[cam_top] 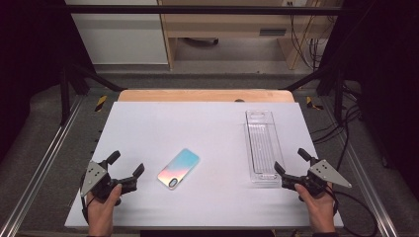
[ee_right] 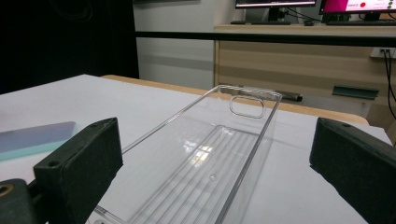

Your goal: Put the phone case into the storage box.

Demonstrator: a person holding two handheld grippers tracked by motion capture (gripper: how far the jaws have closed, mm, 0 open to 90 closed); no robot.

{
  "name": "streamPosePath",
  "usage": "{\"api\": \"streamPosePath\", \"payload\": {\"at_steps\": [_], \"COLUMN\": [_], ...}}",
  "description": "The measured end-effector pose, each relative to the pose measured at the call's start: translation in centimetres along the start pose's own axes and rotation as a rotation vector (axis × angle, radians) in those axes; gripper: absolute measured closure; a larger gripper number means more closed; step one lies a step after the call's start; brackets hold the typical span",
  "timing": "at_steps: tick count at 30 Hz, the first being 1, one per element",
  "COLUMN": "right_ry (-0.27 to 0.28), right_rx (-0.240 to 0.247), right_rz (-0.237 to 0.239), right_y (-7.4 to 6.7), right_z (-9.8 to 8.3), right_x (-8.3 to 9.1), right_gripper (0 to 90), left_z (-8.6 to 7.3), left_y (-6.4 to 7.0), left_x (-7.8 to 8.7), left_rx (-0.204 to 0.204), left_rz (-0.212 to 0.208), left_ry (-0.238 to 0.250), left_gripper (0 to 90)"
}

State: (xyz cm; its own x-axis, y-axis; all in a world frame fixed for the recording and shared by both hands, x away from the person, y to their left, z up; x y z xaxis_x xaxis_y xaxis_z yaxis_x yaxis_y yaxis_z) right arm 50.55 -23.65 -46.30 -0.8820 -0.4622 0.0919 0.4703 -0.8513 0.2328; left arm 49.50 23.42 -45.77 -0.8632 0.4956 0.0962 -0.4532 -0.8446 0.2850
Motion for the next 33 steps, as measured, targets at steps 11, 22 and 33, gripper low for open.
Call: {"api": "streamPosePath", "payload": {"at_steps": [11,22,33], "right_ry": [-0.037,-0.050,-0.058], "right_rx": [-0.019,-0.017,-0.011], "right_rz": [0.010,0.013,0.007], "right_y": [0.2,0.4,0.6], "right_z": [-0.5,-0.6,-0.7], "right_x": [0.1,0.2,0.4], "right_gripper": [2.8,2.9,2.8], "left_z": [-1.6,-2.5,-2.3], "left_y": [2.6,3.9,5.2], "left_x": [-1.6,-2.8,-6.7], "left_rx": [-0.019,-0.038,-0.090], "left_rz": [-0.042,-0.053,-0.080], "left_ry": [-0.083,-0.156,-0.272], "left_gripper": [1.1,1.1,1.5]}}
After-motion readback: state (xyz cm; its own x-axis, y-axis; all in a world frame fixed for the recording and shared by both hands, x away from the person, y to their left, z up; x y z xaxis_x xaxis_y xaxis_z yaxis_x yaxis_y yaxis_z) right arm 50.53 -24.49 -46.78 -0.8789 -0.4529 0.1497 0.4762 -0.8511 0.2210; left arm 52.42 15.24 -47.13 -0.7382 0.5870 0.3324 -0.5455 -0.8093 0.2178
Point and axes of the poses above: each handheld gripper's, and its own axes: x roughly backward along the jaws, z roughly out of its top, y roughly to its right, the point moved 10 cm from there along -x, roughly forward along the jaws, and after that the axes turned 14 degrees about x, right-handed, at the moved point
